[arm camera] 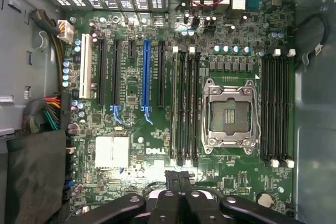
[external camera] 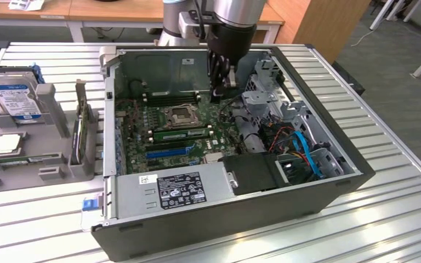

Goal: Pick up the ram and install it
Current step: 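Press down the ram until it locks into place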

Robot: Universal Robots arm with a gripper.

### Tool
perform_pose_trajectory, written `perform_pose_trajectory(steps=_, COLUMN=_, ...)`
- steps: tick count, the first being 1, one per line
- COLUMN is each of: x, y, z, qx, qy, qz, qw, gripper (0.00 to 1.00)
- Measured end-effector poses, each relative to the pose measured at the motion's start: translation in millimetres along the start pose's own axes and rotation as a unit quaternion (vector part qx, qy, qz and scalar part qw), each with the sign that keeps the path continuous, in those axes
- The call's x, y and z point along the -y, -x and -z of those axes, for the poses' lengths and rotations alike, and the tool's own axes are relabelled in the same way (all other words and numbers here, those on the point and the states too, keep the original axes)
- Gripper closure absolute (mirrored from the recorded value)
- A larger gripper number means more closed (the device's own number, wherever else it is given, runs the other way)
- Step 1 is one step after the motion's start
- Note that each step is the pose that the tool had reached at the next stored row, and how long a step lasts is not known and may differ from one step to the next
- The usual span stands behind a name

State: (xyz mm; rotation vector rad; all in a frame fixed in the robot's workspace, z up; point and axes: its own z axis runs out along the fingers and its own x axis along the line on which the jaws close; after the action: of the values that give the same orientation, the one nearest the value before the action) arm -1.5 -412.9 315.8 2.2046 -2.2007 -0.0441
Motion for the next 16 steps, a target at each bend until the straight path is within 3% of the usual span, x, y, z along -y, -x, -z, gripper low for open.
perform_pose_trajectory(steps=16, x=0.5, y=0.0, z=-12.3, qx=0.0000, qy=0.0000, qz=0.000, qw=1.0000, gripper=0.90)
